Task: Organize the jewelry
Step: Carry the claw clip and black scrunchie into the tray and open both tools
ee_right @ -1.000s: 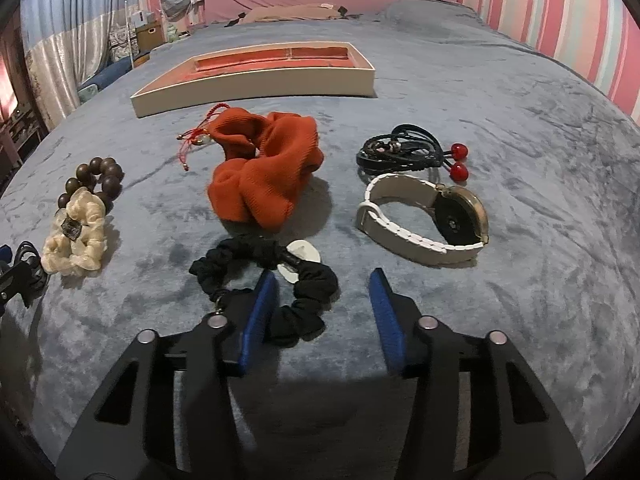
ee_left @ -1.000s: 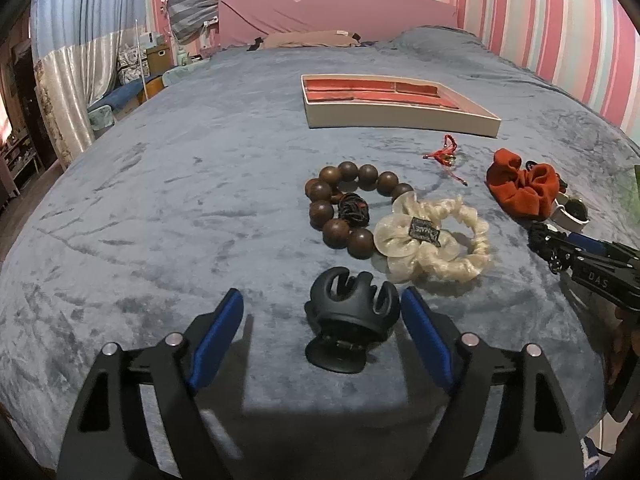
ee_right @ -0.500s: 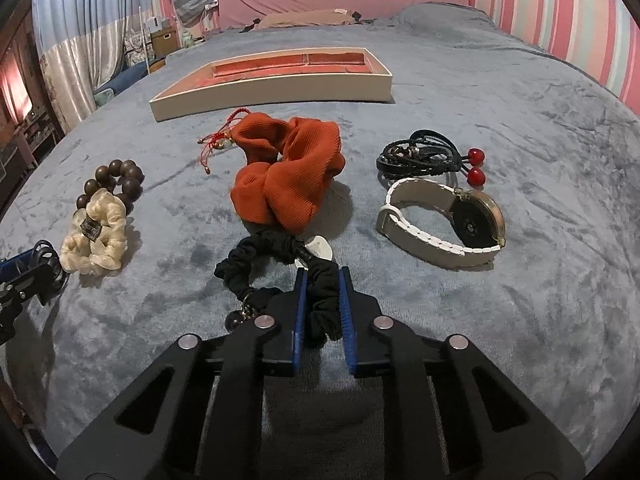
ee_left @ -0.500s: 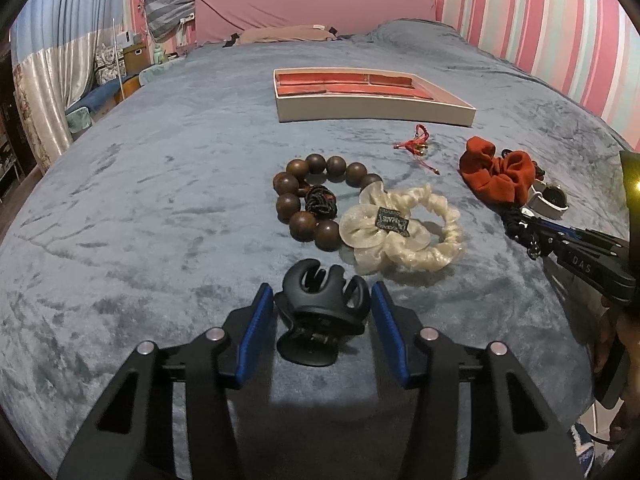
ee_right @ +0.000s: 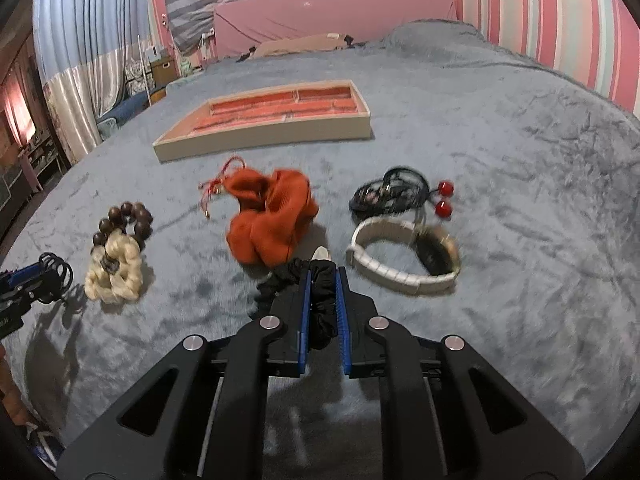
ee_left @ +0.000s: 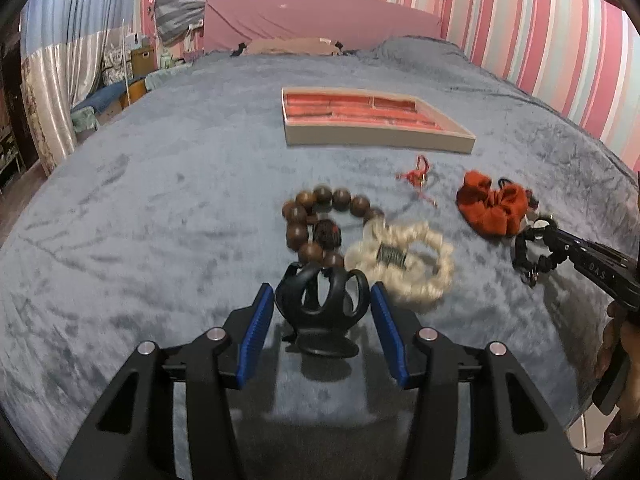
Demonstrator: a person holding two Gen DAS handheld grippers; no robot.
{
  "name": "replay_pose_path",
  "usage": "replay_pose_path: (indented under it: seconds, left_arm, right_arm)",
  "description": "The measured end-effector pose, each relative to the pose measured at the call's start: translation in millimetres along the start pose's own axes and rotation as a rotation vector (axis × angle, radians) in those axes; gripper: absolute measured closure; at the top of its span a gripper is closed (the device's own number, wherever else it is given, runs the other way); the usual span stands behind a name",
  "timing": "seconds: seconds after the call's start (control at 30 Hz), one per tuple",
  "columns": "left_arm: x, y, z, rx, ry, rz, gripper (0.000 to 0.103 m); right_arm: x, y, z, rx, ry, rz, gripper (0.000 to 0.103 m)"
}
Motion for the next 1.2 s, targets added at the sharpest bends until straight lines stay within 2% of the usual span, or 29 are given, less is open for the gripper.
replay_pose_path:
  seconds: [0.17,0.3,0.57,0.77,0.87,1.07,1.2]
  left_arm:
    - [38.1,2.1,-3.3,0.001,0.014,-0.036,0.053]
    - [86.8,13.7,-5.4,0.007,0.019,-0.071,0.053]
    - [181.6,73.6,-7.5,0.049,0.034,-0.077,0.053]
    - [240.8,135.9,1.3,0.098,0.019,-0.058,0.053]
    - [264.5,176.8,10.1,0.108,-0.009,-0.021,0.053]
    - [286.1,260.4,18.2,0.136,-0.022,0.079,0.053]
    - [289.4,308.8,20.0,0.157,-0.031,0.136,0.053]
  right_arm:
    - [30.2,-2.1,-5.2,0.005,0.003,-0.044,0.09]
    - [71.2,1.0,-5.8,0.032,-0.001,-0.091,0.09]
    - [165.3,42.2,-4.2,0.057,-0.029,-0.137,0.09]
    - [227.7,100.6,0.4,0.063,-0.045,-0.116,0.09]
    - [249.9,135.4,7.7,0.063,-0.056,-0.091,0.09]
    - [285.4,218.9,20.5,0.03,-0.073,-0.017,0.09]
    - [293.6,265.0,16.8,-0.009,-0.068,0.042,0.09]
Point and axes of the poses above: each gripper's, at about its wrist camera, not at the fingertips, and y roughly the way its jaws point, z to its left, x to its top, the point moved 4 cm from there along y, roughly the way its jaws point, and after that the axes turned 4 degrees about -x, right-handed, at the moved point
